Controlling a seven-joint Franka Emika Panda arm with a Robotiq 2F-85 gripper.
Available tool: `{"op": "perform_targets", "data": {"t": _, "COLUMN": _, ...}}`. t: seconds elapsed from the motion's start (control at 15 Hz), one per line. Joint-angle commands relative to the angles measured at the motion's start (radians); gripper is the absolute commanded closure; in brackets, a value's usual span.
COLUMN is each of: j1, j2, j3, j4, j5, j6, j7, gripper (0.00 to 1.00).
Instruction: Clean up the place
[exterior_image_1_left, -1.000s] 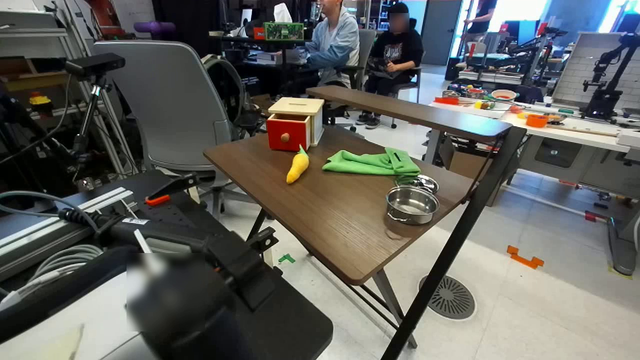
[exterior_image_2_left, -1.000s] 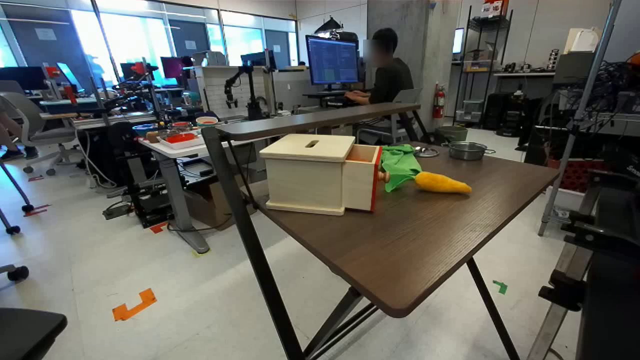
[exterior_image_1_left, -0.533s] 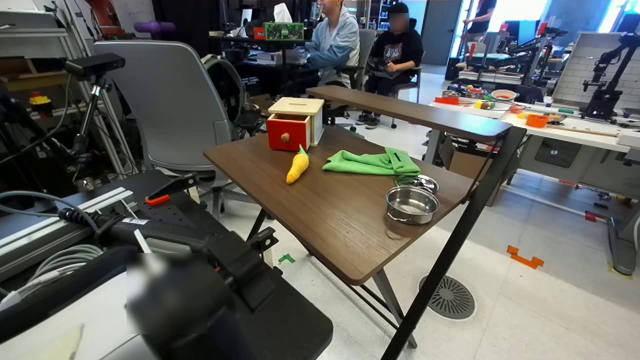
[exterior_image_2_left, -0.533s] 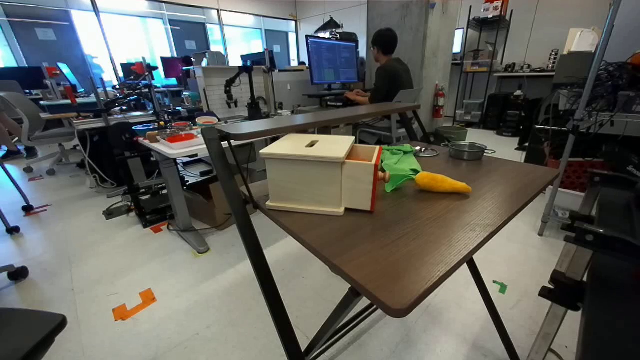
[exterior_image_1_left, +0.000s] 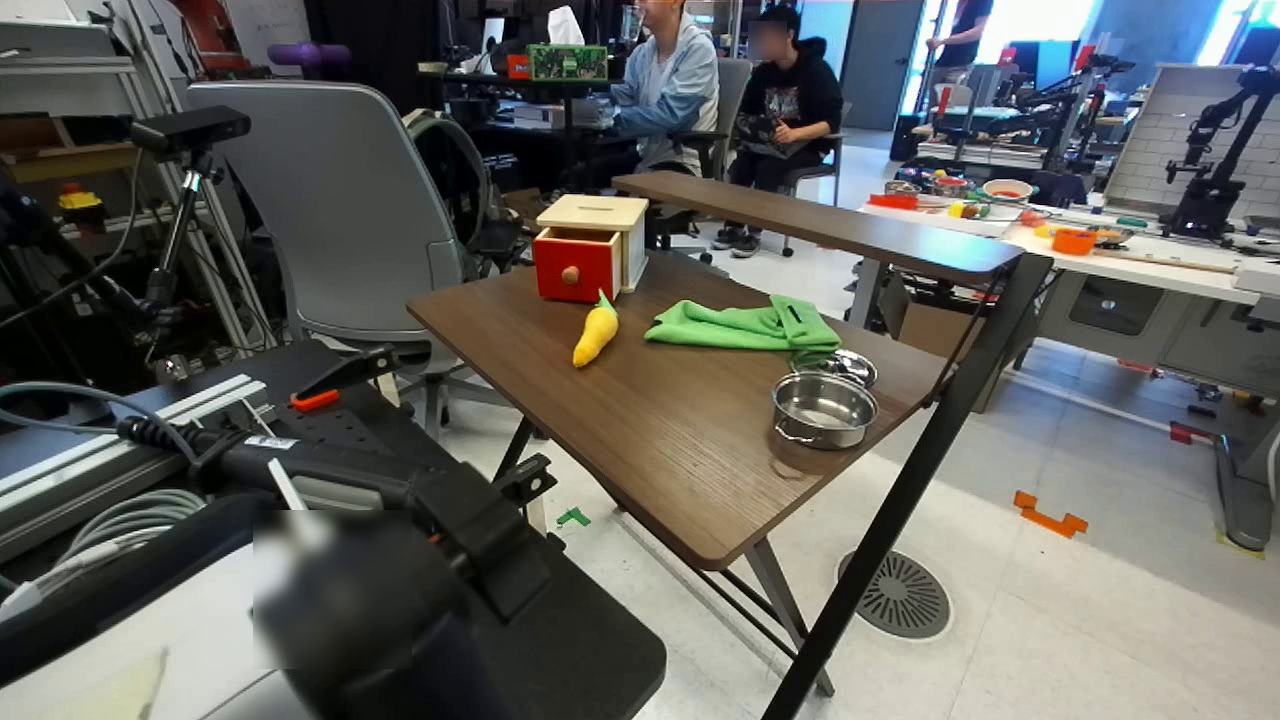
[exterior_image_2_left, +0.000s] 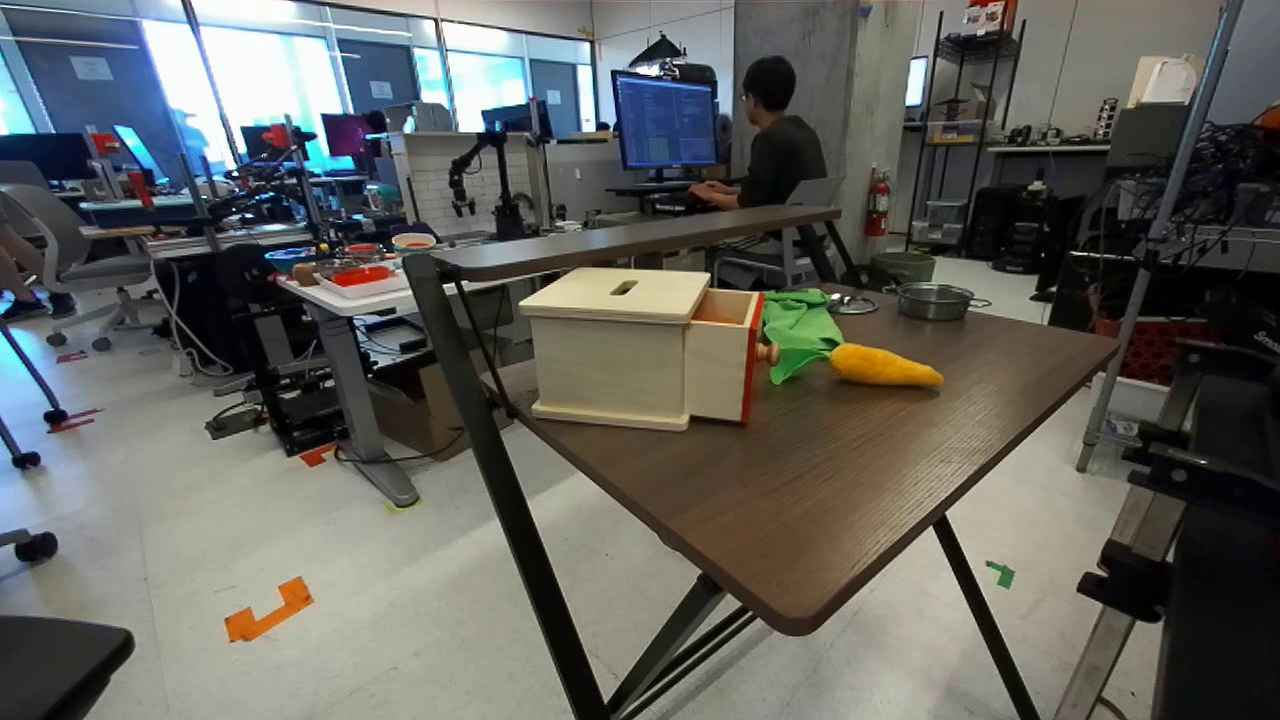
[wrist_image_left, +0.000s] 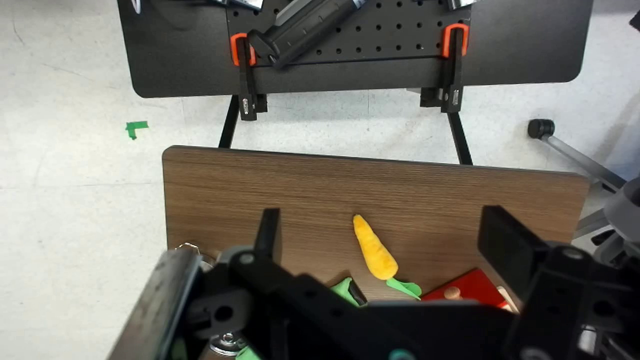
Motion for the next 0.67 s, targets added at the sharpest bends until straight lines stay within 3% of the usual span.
{"op": "perform_targets", "data": {"t": 0.0, "j1": 0.008, "j2": 0.0, "j3": -0.007, "j4": 0.002, "j5": -0.004, "j6": -0.002, "j7": 0.004, "gripper": 0.0}}
{"op": "perform_targets", "data": {"t": 0.27, "j1": 0.004, "j2": 0.006, "j3": -0.005, "j4": -0.01, "j5": -0.018, "j6": 0.031, "j7": 0.003, "gripper": 0.0}}
{"op": "perform_targets", "data": {"t": 0.4, "j1": 0.003, "j2": 0.041, "j3": -0.004, "j4": -0.027, "j5": -0.032, "j6": 0.13, "j7": -0.001, "gripper": 0.0}}
{"op": "perform_targets", "data": {"t": 0.6, "j1": -0.01, "j2": 0.147, "j3": 0.009, "j4": -0.053, "j5": -0.083, "j6": 0.38, "j7": 0.017, "gripper": 0.0}}
